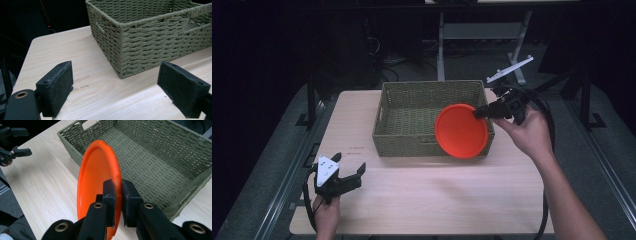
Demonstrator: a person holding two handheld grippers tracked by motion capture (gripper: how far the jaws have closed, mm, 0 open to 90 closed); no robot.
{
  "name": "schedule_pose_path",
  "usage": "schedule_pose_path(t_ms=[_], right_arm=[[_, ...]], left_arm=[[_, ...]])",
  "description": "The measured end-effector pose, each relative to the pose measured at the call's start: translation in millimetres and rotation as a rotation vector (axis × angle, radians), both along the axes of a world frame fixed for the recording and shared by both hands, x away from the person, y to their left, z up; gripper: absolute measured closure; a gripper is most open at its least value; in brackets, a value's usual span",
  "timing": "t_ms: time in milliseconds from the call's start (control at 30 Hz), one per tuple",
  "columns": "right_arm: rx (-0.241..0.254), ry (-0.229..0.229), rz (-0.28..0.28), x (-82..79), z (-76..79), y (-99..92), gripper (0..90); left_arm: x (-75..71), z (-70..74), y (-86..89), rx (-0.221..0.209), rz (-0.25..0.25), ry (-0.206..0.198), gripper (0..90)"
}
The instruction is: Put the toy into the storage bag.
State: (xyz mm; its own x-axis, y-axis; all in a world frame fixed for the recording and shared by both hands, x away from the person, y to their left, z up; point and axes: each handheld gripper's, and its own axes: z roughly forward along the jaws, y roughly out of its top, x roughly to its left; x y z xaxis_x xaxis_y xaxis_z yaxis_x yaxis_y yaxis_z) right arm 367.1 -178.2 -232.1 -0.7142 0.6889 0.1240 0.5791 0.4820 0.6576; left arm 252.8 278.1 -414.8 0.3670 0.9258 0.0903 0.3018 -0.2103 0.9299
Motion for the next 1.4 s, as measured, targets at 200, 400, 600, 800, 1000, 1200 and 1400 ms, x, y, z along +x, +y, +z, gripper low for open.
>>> schedule_pose_path(t_ms=[200, 400, 600, 800, 1000, 1200, 1400], right_arm=[[-0.009, -0.015, -0.007, 8.4, 10.1, 3.4, 82.0], [-0.018, -0.019, -0.022, 16.5, 18.7, 6.7, 82.0], [-0.017, -0.013, -0.033, 27.6, 22.9, 8.3, 82.0], [-0.033, -0.009, -0.042, 38.2, 25.0, 14.0, 82.0], [-0.035, 0.004, -0.052, 50.1, 22.9, 18.5, 82.0], [-0.028, 0.011, -0.08, 61.8, 17.5, 17.0, 82.0], [-0.026, 0.024, -0.113, 72.2, 12.6, 14.1, 82.0]], left_arm=[[0.1, 0.1, -0.4, 0.006, -0.005, 0.001, 12.8], [0.3, 0.0, 0.0, 0.0, -0.003, -0.001, 12.8], [0.3, -0.1, 0.6, -0.001, -0.001, 0.0, 12.8], [0.3, -0.2, 0.6, -0.004, -0.002, 0.001, 12.8], [0.0, 0.1, 1.3, -0.002, -0.003, 0.001, 12.8], [0.0, -0.1, 0.3, -0.004, -0.005, -0.002, 12.8], [-0.4, 0.0, 1.0, -0.013, -0.002, -0.001, 12.8]])
